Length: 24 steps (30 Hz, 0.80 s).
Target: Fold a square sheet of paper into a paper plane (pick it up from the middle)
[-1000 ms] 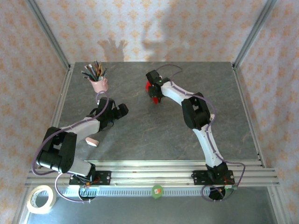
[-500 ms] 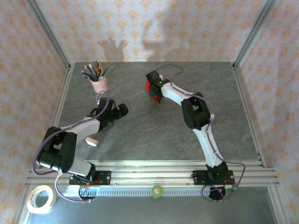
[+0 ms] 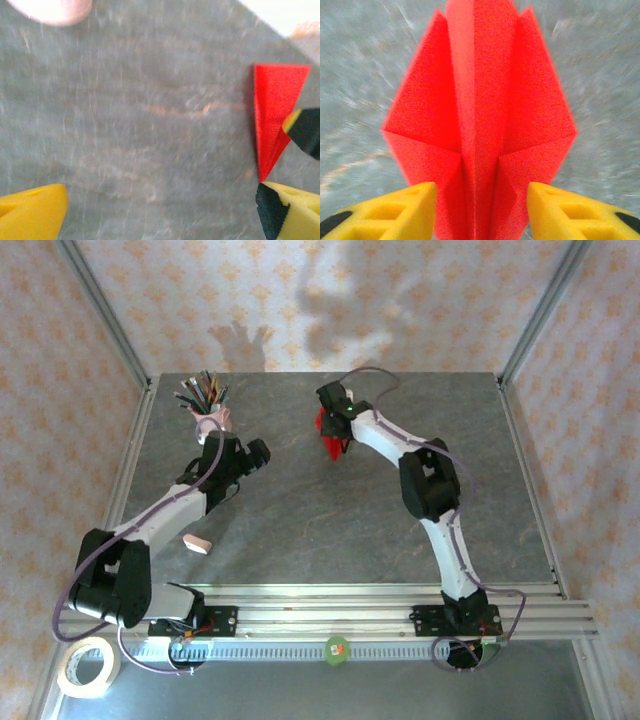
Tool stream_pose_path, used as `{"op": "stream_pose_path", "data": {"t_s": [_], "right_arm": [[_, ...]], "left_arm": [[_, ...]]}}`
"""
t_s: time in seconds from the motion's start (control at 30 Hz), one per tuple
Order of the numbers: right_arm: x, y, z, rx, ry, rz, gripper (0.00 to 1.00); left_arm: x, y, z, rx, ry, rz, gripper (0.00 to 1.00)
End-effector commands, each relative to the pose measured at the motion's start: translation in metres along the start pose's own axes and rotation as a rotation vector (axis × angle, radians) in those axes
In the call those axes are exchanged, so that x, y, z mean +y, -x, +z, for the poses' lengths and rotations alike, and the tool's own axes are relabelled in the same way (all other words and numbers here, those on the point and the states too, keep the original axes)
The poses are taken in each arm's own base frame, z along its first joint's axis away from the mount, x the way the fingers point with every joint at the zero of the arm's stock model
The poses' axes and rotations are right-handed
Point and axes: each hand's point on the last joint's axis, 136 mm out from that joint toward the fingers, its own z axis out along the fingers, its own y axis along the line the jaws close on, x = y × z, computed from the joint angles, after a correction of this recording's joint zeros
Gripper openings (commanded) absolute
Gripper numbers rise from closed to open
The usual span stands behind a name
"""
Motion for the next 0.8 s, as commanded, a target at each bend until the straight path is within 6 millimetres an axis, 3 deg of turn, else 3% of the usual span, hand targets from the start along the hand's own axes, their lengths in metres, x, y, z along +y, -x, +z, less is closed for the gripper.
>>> {"op": "stream_pose_path", "data": {"t_s": [0.0, 0.1, 0.2, 0.33, 0.4, 0.57, 0.77], "right_arm": [[-0.007, 0.063, -0.082, -0.216, 0.043, 0.063, 0.56], [-0.034, 0.07, -0.119, -0.329, 0.031, 0.124, 0.65], [-0.08, 0.069, -0.154, -0.467, -0.03, 0.198, 0.77], [-0.155, 0.046, -0.195, -0.653, -0.154, 0.299, 0.98], [-0.189, 0.031, -0.208, -0.719, -0.207, 0.348, 1.0], [-0.252, -0.011, -0.209, -0.789, -0.34, 0.384, 1.0], [-0.295, -0.057, -0.195, -0.8, -0.492, 0.361, 1.0]], "left_arm": [[0.01, 0.044, -0.02, -0.16, 0.093, 0.018, 0.99], [0.02, 0.068, -0.034, -0.264, 0.138, 0.011, 0.99], [0.036, 0.085, -0.046, -0.366, 0.197, 0.015, 0.99], [0.068, 0.096, -0.063, -0.512, 0.276, 0.003, 0.99], [0.079, 0.095, -0.064, -0.536, 0.288, 0.015, 0.99], [0.1, 0.085, -0.075, -0.667, 0.298, 0.068, 0.99], [0.124, 0.076, -0.072, -0.693, 0.369, 0.157, 0.99]]}}
